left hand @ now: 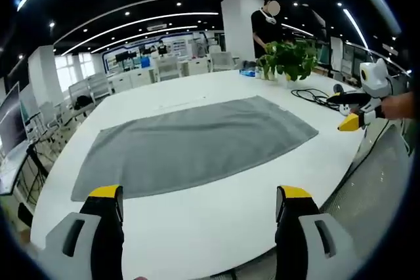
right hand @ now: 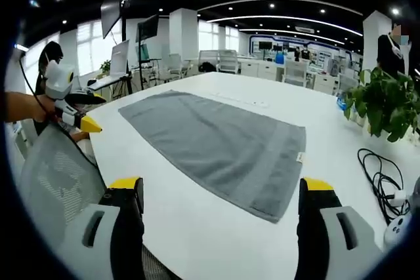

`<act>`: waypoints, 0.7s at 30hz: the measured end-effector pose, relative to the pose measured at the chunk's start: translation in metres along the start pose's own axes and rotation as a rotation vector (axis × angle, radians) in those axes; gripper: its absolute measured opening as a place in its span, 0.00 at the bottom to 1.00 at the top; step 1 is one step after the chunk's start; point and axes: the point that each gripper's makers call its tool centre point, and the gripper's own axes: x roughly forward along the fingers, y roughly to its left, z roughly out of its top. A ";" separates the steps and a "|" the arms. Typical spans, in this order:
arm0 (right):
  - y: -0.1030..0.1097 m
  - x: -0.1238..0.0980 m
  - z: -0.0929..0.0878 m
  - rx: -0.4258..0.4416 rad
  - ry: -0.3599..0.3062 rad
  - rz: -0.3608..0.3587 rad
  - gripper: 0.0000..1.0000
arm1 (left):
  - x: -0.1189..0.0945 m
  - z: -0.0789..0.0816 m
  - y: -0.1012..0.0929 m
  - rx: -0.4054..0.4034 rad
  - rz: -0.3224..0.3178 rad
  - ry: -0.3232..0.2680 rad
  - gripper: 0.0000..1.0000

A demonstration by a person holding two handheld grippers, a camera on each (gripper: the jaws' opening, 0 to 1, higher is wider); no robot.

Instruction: Fold the towel on the table until its edges align and the towel forms a compact rectangular stack.

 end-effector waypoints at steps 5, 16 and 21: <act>0.002 -0.001 -0.004 -0.004 0.015 0.002 0.99 | -0.005 -0.002 -0.001 -0.014 0.002 -0.005 0.99; 0.005 -0.002 -0.004 -0.020 0.025 0.012 0.99 | -0.010 -0.008 0.006 -0.030 0.023 -0.010 0.99; 0.009 -0.003 -0.008 -0.018 0.037 0.023 0.99 | -0.010 -0.006 0.006 -0.021 0.026 -0.016 0.99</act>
